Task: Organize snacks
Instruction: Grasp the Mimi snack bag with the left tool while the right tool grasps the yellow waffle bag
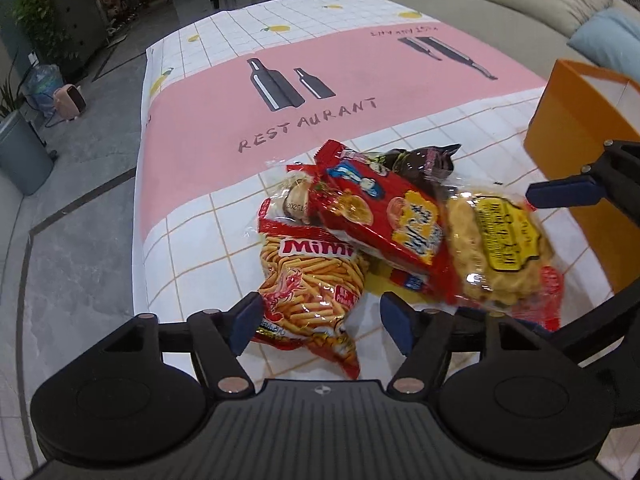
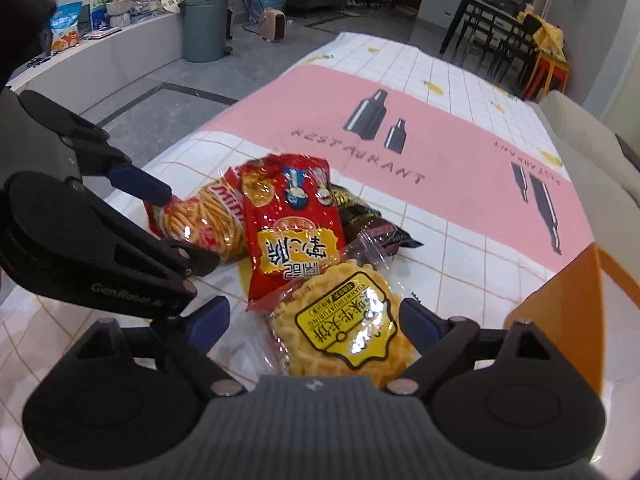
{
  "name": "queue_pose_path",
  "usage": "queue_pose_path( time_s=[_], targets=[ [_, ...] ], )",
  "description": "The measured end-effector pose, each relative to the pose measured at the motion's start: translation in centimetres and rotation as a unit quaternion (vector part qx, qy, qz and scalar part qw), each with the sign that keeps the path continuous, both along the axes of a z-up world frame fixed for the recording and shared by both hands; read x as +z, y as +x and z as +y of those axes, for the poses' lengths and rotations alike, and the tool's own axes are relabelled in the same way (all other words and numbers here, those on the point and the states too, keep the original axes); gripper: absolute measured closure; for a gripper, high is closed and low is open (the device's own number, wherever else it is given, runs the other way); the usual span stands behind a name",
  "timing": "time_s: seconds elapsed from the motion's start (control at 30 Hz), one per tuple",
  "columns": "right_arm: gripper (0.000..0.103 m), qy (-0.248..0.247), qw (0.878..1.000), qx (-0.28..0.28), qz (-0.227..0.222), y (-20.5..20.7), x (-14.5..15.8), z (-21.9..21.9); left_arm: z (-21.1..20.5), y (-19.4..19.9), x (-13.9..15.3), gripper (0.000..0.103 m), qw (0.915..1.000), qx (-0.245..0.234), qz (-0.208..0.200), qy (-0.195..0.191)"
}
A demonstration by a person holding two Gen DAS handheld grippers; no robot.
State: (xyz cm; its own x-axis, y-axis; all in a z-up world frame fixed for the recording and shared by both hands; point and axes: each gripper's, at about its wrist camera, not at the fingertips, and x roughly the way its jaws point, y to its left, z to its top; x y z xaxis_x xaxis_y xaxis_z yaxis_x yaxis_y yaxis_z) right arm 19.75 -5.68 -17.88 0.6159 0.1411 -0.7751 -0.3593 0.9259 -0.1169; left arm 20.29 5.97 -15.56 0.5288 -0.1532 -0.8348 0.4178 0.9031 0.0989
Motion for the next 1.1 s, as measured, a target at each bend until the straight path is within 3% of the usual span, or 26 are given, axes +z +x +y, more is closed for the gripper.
queue_pose_path(
  time_s=[0.23,0.37,0.53,0.8,1.1],
  targets=[
    [0.016,0.041,0.998,-0.018,0.033,0.7,-1.3,-0.6,-0.6,1.0,-0.9,0.02,0.9994,-0.002,-0.012,0.033],
    [0.017,0.047,0.998,-0.02,0.026,0.6,-1.6,-0.5,-0.8,1.3,-1.7,0.02,0.9984,-0.003,-0.015,0.055],
    [0.029,0.036,0.999,-0.021,0.019,0.4,-1.7,-0.5,-0.6,1.8,-2.4,0.021,0.9981,0.008,-0.014,0.059],
    [0.041,0.035,0.999,-0.025,0.019,0.5,-1.5,-0.8,-0.5,1.7,-2.2,0.039,0.9978,0.022,-0.012,0.061],
    [0.065,0.047,0.998,-0.042,0.02,0.3,-0.5,-1.3,-0.1,-0.1,-1.0,0.051,0.9987,0.045,0.019,0.013]
  ],
)
